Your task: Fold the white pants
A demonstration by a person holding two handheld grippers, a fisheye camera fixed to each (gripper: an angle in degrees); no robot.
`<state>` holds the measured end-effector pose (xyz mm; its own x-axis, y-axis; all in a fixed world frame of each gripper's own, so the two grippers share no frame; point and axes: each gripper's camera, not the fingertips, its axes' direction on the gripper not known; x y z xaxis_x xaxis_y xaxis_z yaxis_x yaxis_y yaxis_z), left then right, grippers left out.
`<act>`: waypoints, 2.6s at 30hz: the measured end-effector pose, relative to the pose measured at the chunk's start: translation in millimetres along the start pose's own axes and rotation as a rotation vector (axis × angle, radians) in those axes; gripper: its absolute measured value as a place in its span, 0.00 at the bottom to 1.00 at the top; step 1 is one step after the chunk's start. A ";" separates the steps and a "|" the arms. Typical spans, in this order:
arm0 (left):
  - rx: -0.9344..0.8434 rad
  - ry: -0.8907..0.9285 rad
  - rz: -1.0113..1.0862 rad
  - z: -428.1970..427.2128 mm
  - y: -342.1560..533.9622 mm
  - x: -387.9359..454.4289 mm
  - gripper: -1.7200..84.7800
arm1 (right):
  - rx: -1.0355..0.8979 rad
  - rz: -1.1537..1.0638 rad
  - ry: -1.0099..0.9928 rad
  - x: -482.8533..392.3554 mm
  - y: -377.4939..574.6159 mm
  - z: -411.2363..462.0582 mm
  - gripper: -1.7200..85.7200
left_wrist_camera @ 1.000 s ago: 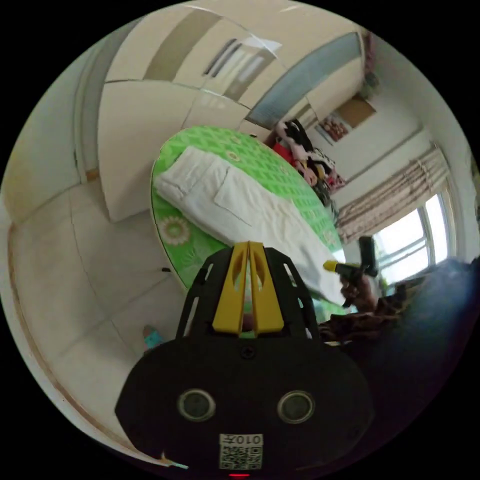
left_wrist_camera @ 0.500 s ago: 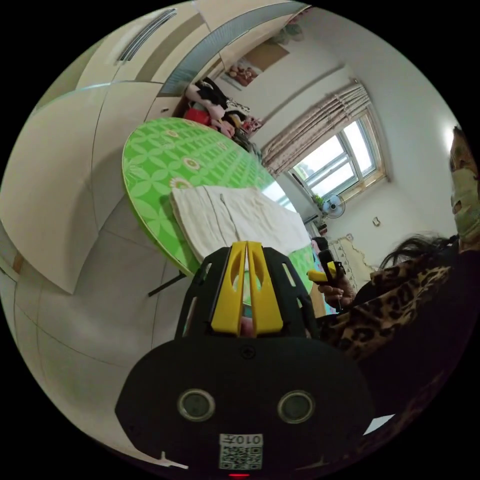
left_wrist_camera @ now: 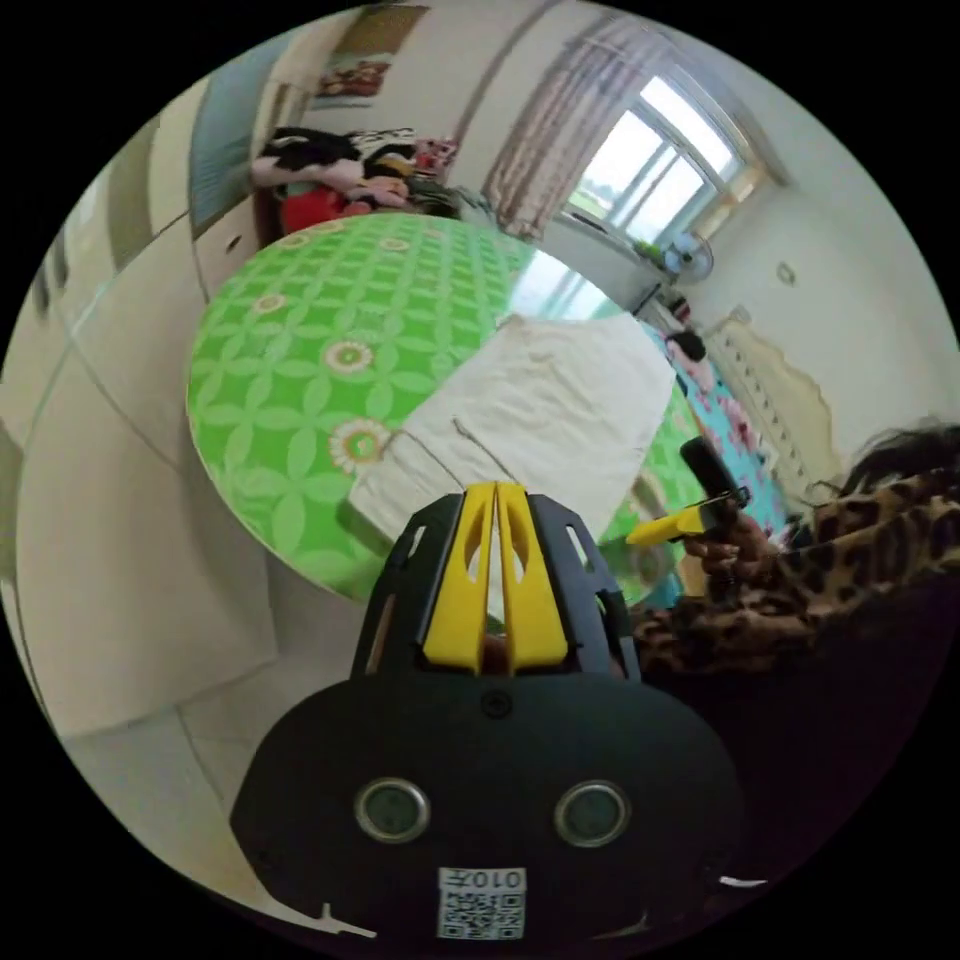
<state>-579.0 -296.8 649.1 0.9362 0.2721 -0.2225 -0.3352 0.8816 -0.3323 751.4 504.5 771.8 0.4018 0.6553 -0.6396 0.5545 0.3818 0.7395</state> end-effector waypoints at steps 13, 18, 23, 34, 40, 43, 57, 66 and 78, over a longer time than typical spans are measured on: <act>-0.251 0.168 0.355 83.4 -68.3 -92.5 0.02 | 0.626 0.219 -0.016 1.5 100.4 147.1 0.21; -0.211 0.130 0.319 49.0 -86.0 -95.5 0.02 | 0.683 0.214 0.009 12.9 107.3 169.2 0.23; -0.301 0.153 0.309 54.4 -122.2 -103.5 0.02 | 0.752 0.168 0.061 10.0 113.9 187.4 0.24; -0.580 0.360 0.509 115.7 -187.6 -99.5 0.14 | 0.922 0.332 0.302 -14.8 119.4 265.1 0.21; -0.678 0.577 0.480 143.2 -223.8 -127.2 0.15 | 1.055 0.395 0.315 -13.0 122.4 301.3 0.18; -0.738 0.645 0.495 160.2 -235.3 -125.4 0.14 | 1.096 0.389 0.299 -8.2 125.2 310.2 0.15; -0.897 0.821 0.597 130.4 -263.6 -143.7 0.12 | 0.933 0.151 0.088 -41.1 177.2 349.2 0.09; -0.886 1.151 0.736 86.3 -303.8 -123.5 0.12 | 0.878 -0.091 0.005 -82.3 211.9 315.0 0.10; -0.687 1.313 0.674 150.5 -492.9 25.7 0.11 | 1.184 -0.229 -0.050 -83.7 217.3 106.8 0.10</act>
<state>-373.8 -666.3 945.1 -0.0002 -0.2990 -0.9542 -0.9423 0.3194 -0.0999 916.0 463.0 963.6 0.2206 0.6143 -0.7576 0.9304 -0.3657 -0.0256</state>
